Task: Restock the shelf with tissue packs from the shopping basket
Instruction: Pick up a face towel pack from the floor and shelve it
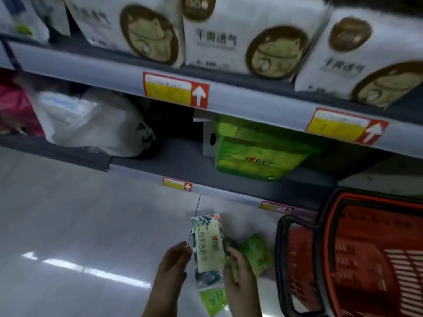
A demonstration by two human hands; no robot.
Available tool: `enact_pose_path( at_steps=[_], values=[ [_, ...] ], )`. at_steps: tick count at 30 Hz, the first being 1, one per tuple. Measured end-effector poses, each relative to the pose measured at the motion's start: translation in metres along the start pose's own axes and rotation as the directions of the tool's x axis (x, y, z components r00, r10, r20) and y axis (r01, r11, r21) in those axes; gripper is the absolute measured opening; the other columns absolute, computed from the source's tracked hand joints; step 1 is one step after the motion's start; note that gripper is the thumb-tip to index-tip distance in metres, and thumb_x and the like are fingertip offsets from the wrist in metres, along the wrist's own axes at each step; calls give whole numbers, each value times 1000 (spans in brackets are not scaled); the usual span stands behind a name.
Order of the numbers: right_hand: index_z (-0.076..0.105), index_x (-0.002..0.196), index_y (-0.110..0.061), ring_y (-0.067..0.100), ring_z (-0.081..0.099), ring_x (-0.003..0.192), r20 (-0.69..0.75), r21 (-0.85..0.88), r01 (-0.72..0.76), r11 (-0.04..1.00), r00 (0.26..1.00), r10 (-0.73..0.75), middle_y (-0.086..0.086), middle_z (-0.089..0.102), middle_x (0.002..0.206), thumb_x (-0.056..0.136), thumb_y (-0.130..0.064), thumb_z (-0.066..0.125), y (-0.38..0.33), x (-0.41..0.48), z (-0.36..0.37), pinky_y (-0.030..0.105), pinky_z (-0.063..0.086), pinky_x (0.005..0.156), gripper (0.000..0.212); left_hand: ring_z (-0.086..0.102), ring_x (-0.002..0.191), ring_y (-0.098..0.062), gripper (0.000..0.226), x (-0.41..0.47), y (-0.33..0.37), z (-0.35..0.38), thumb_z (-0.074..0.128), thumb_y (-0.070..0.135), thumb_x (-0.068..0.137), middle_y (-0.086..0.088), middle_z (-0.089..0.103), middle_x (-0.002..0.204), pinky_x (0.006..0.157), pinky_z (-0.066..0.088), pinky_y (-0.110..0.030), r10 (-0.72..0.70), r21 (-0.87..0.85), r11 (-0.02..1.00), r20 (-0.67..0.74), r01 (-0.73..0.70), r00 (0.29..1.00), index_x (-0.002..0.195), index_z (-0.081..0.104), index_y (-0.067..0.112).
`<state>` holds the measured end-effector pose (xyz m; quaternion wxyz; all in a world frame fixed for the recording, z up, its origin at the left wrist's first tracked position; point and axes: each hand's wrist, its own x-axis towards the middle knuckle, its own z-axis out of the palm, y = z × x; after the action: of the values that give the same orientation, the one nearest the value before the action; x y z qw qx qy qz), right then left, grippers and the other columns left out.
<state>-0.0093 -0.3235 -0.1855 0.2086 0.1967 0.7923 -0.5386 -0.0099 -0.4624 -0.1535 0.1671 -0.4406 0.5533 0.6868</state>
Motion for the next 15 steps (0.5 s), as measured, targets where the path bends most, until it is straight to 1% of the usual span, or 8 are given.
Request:
enact_pose_path(
  at_steps=[2,4,6,8,9,10,12,15],
  values=[
    [53,118,-23,4,54,87,9,-72,-11,997,1000,12,-3,55,112,94,-9,53,27,16,11,-1,41,62,28,55,101,-19,23,25,-30,-4,59,15,92,-10,60,124,87,35,-36,-20,3,1000,-2,20,1000,114,58,17],
    [53,121,-21,8,55,91,-12,-102,-44,994,999,43,1,55,111,93,-10,56,52,30,18,1,41,64,31,55,96,-17,28,47,-49,-3,59,15,92,-11,58,124,87,35,-35,-45,31,998,2,45,999,120,56,15],
    [53,126,-19,16,53,104,-29,-159,-70,985,997,66,5,56,120,92,-15,58,73,42,22,9,40,74,35,51,106,-20,34,66,-57,-2,60,16,92,-10,55,127,91,35,-35,-50,73,996,15,49,999,126,54,14],
    [50,133,-15,21,53,112,-42,-183,-118,976,993,113,10,54,132,92,-20,59,90,54,25,24,44,88,43,46,112,-20,38,83,-62,-2,62,18,91,-9,51,132,92,35,-36,-70,85,994,18,69,997,128,52,15],
    [47,136,-14,24,53,115,-40,-185,-146,972,989,141,12,52,136,92,-22,59,95,60,26,28,44,92,46,44,112,-20,41,90,-64,-1,62,19,90,-9,50,132,94,35,-37,-94,89,992,28,92,995,129,50,15],
    [43,139,-14,26,53,118,-27,-183,-177,967,984,175,12,50,139,93,-24,57,99,65,27,27,43,93,49,43,111,-20,43,96,-67,1,62,20,91,-10,49,132,95,34,-39,-119,89,989,36,115,992,131,48,16],
    [37,142,-14,25,51,121,30,-166,-227,960,972,235,11,48,141,96,-28,52,105,72,30,22,39,88,51,43,110,-22,43,103,-72,4,60,24,92,-8,49,127,96,34,-43,-183,84,980,42,179,982,133,45,18],
    [42,133,-24,18,55,104,73,-94,-275,957,957,282,7,56,130,95,-28,54,110,76,38,19,37,83,40,49,110,-28,39,110,-81,9,60,23,93,-9,54,126,90,42,-44,-266,31,964,51,264,963,129,47,18]
  ],
)
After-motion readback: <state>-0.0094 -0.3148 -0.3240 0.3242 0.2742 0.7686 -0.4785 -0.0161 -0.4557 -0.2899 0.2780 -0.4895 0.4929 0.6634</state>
